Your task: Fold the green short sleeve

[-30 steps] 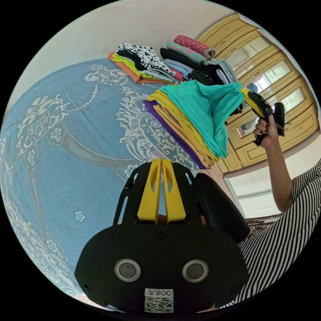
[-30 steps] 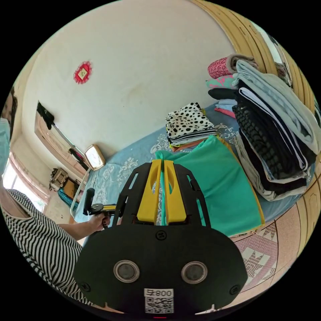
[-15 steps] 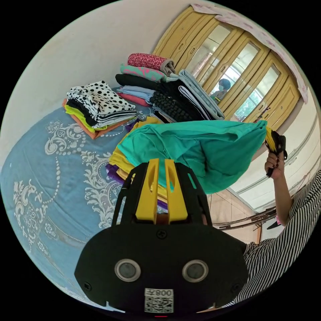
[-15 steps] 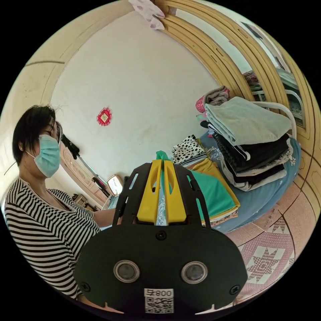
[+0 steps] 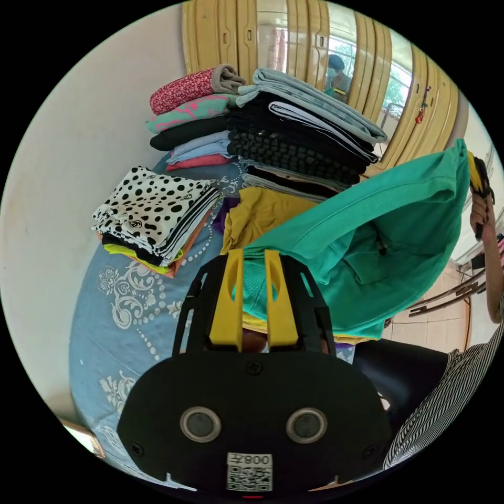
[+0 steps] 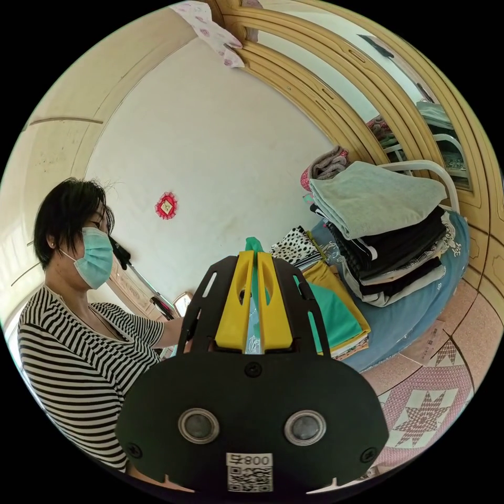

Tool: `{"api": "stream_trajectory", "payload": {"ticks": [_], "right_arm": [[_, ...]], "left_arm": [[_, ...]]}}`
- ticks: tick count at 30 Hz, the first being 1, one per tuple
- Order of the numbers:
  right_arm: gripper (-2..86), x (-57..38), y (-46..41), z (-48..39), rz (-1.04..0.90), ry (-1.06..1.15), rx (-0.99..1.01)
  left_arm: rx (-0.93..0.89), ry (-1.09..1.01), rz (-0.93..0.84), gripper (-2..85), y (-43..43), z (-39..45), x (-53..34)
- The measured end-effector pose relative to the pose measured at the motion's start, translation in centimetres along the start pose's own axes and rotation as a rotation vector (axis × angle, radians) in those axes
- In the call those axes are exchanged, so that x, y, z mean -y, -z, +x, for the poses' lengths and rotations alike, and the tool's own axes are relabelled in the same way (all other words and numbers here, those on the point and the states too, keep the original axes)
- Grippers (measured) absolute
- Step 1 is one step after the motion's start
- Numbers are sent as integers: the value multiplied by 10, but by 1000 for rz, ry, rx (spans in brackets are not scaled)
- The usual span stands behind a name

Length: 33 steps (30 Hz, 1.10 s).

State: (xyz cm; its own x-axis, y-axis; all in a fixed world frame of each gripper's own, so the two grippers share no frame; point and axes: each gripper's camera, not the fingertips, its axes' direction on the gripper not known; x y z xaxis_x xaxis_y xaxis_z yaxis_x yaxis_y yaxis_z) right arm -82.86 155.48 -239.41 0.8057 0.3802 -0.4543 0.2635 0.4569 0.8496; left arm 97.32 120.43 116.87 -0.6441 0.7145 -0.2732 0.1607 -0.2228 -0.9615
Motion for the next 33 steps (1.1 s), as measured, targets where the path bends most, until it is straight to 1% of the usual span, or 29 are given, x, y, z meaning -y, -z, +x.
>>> {"api": "stream_trajectory", "payload": {"ticks": [5, 14, 23, 25, 28, 30, 33], "right_arm": [[6, 16, 25, 18, -4, -5, 3], [7, 38, 51, 41, -11, -24, -13], [7, 51, 63, 64, 2, -69, -17], [7, 53, 63, 68, 7, -77, -23], [7, 58, 63, 74, 22, -94, -28], [7, 62, 63, 75, 37, -97, -20], [7, 72, 58, 71, 57, -82, 6]], "left_arm": [[77, -101, -29, 70, 9, 25, 21], [82, -247, -56, 33, 23, 53, 49], [86, -379, -82, 16, 34, 58, 47], [56, -374, -80, 12, 37, 53, 44], [-41, -344, -62, 9, 47, 39, 32], [-129, -300, -42, 8, 57, 23, 20], [-211, -224, 4, 8, 72, 2, -1]]}}
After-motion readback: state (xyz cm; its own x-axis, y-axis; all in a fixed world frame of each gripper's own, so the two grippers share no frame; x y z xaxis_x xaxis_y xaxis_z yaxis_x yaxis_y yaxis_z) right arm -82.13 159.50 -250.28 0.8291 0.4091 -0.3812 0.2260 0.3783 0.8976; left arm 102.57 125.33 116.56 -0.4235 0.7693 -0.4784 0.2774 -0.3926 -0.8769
